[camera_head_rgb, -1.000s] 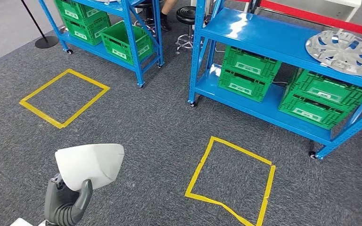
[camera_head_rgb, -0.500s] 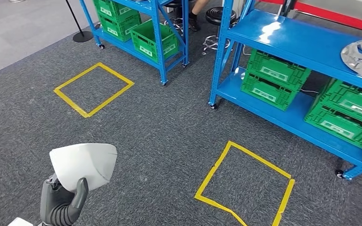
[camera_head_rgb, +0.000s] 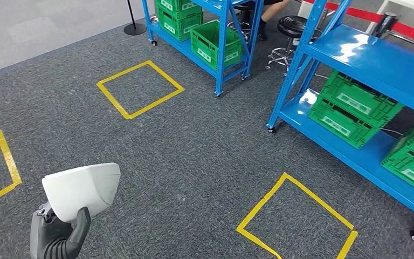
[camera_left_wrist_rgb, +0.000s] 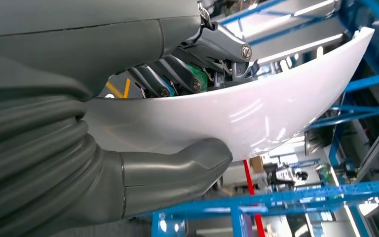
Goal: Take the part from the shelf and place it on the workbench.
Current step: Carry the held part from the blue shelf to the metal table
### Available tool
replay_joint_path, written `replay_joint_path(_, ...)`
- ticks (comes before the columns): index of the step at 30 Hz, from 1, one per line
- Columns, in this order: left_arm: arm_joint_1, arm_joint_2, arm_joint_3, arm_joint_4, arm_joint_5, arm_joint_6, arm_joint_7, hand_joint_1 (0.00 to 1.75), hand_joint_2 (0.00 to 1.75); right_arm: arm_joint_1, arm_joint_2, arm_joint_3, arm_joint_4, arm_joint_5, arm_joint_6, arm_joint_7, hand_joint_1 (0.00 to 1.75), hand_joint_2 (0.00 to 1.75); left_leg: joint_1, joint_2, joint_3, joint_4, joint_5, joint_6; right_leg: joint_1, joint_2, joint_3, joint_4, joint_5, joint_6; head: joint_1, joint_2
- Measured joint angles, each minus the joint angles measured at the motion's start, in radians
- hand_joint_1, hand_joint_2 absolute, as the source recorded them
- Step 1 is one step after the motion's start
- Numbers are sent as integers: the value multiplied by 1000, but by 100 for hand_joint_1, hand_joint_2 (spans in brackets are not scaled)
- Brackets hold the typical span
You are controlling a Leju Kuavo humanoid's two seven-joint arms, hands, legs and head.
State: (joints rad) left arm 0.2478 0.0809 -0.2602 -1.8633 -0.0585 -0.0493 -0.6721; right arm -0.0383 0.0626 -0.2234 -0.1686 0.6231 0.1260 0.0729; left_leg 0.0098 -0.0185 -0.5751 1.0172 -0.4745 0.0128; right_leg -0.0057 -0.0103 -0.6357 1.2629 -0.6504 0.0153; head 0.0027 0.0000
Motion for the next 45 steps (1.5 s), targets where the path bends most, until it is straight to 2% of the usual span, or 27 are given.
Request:
replay_joint_path(1, 0, -3, 5, -4, -7, -5, 0, 175, 175, -1, 1, 0, 0, -6, -2, -4, 0, 0, -1, -13, -1, 2, 1, 0, 0, 4, -19, 36, -4, -1, 0, 0)
replay_joint_path(2, 0, -7, 10, -8, -12, -12, 1, 175, 175, -2, 2, 0, 0, -12, -4, -6, 0, 0, -1, -27, -2, 4, 1, 0, 0, 7, -21, 35, 11, -2, 0, 0)
replay_joint_path(3, -1, -12, 16, -10, -17, -22, 4, 175, 175, -2, 3, -1, 0, -17, -6, -5, 0, 0, -1, -42, -3, 6, 1, -1, 0, 12, -4, -5, 44, -5, 0, 0)
replay_joint_path(5, -4, -25, 27, -11, -24, -48, 9, 175, 175, -1, 4, -2, 0, -25, -5, 6, 0, 0, -2, -67, -5, 12, 2, -6, -2, 44, 56, -141, 109, -9, 0, 0)
replay_joint_path(7, -7, -37, 36, -8, -28, -78, 7, 175, 175, 1, 5, -8, 0, -37, 0, 22, 0, 0, -2, -88, -12, 15, 4, -18, -1, 71, 88, -221, 130, -13, 0, 0)
replay_joint_path(9, -8, -44, 40, -2, -30, -99, -4, 175, 175, 2, 6, -18, 0, -54, 3, 34, 0, 0, 1, -107, -20, 10, 10, -34, 2, 62, 89, -231, 131, -22, -1, 0)
replay_joint_path(10, -8, -45, 42, 2, -30, -104, -9, 175, 175, 2, 6, -24, 0, -62, 3, 40, 0, 0, 2, -105, -23, 11, 11, -39, 2, 51, 91, -234, 135, -29, -1, 0)
replay_joint_path(12, -15, -47, 46, 12, -30, -110, -16, 175, 175, 6, 7, -37, 0, -74, 3, 56, 0, 0, 0, -62, -45, 50, -16, -47, 0, 27, 95, -243, 142, -45, -4, 0)
replay_joint_path(14, -28, -48, 48, 25, -30, -112, -20, 175, 175, 14, 8, -48, 0, -80, 5, 68, 0, 0, -1, -7, -97, 165, -83, -53, 2, 0, 94, -245, 143, -53, -7, 0)
replay_joint_path(15, -32, -49, 48, 31, -30, -112, -20, 175, 175, 17, 8, -53, 0, -83, 6, 71, 0, 0, 0, 3, -125, 230, -113, -56, 4, -15, 93, -244, 143, -55, -7, 0)
replay_joint_path(16, -33, -50, 49, 34, -30, -112, -21, 175, 175, 21, 8, -58, 0, -86, 7, 70, 0, 0, 1, 7, -143, 275, -127, -58, 5, -29, 92, -244, 143, -55, -7, 0)
replay_joint_path(17, -32, -51, 50, 36, -31, -111, -21, 175, 175, 23, 8, -62, 0, -88, 7, 67, 0, 0, 2, 11, -144, 284, -123, -60, 5, -41, 92, -244, 142, -55, -7, 0)
replay_joint_path(19, -31, -52, 53, 33, -39, -105, -18, 175, 175, 25, 8, -68, 0, -87, 8, 61, 0, 0, 3, 28, -87, 190, -70, -60, 5, -65, 94, -242, 140, -52, -7, 0)
replay_joint_path(21, -29, -55, 56, 24, -61, -90, -15, 175, 175, 28, 7, -71, 0, -80, 11, 58, 0, 0, 1, 72, -16, 61, -28, -51, 10, -83, 97, -238, 135, -44, -6, 0)
replay_joint_path(23, -23, -56, 57, 12, -87, -64, -16, 175, 175, 29, 6, -73, 0, -74, 14, 55, 0, 0, -2, 89, 4, 15, -20, -37, 15, -97, 101, -236, 130, -33, -4, 0)
replay_joint_path(25, -13, -57, 61, -3, -99, -42, -21, 175, 175, 30, 5, -74, 0, -75, 12, 45, 0, 0, -2, 66, 1, 13, -16, -24, 14, -107, 104, -236, 127, -21, -3, 0)
replay_joint_path(27, -5, -56, 66, -20, -92, -33, -26, 175, 175, 32, 4, -75, 0, -78, 8, 20, 0, 0, 2, 44, 3, 8, -10, -12, 9, -69, 94, -204, 102, -7, -1, 0)
replay_joint_path(29, -1, -55, 71, -36, -80, -33, -29, 175, 175, 33, 3, -76, 0, -75, 5, -8, 0, 0, 4, 22, 2, 7, -5, -4, 6, -12, 46, -97, 42, -1, 1, 0)
replay_joint_path(31, 1, -55, 79, -45, -65, -38, -29, 175, 175, 31, 3, -76, 0, -70, 2, -23, 0, 0, 2, -3, -2, 9, -3, -1, 5, 5, -13, 24, -4, 0, 2, 0)
replay_joint_path(32, 2, -54, 83, -47, -60, -42, -29, 175, 175, 31, 3, -76, 0, -67, 0, -26, 0, 0, 1, -17, -3, 11, -2, -1, 5, 7, -24, 44, 0, -2, 2, 0)
replay_joint_path(33, 3, -54, 88, -47, -57, -44, -28, 175, 175, 30, 3, -76, 0, -64, -1, -28, 0, 0, 1, -32, -4, 13, -2, -1, 4, 10, -17, 24, 23, -3, 2, 0)
replay_joint_path(34, 3, -54, 91, -49, -57, -46, -28, 175, 175, 30, 2, -76, 0, -62, -2, -28, 0, 0, 1, -46, -4, 15, -1, -3, 3, 16, 9, -34, 61, -5, 2, 0)
replay_joint_path(36, 5, -54, 95, -54, -63, -44, -29, 175, 175, 29, 1, -76, 0, -54, 0, -28, 0, 0, 1, -72, -7, 18, 1, -10, 0, 53, 68, -167, 116, -9, 2, 0)
replay_joint_path(38, 11, -54, 97, -62, -64, -40, -29, 175, 175, 25, -1, -76, 0, -45, 4, -22, 0, 0, 1, -91, -13, 17, 5, -24, 2, 74, 91, -225, 128, -13, 1, 0)
replay_joint_path(40, 22, -55, 98, -68, -55, -39, -29, 175, 175, 20, -1, -76, 0, -39, 8, -5, 0, 0, 3, -107, -19, 13, 11, -39, 4, 56, 90, -231, 133, -23, 1, 0)
replay_joint_path(42, 30, -55, 99, -74, -43, -40, -29, 175, 175, 17, -2, -76, 0, -39, 9, 13, 0, 0, 1, -81, -34, 36, -4, -47, 2, 33, 94, -240, 140, -39, -1, 0)
replay_joint_path(45, 29, -55, 99, -75, -38, -41, -30, 175, 175, 21, -4, -76, 0, -48, 10, 30, 0, 0, -1, -4, -109, 199, -97, -53, 5, -7, 94, -245, 144, -52, -4, 0)
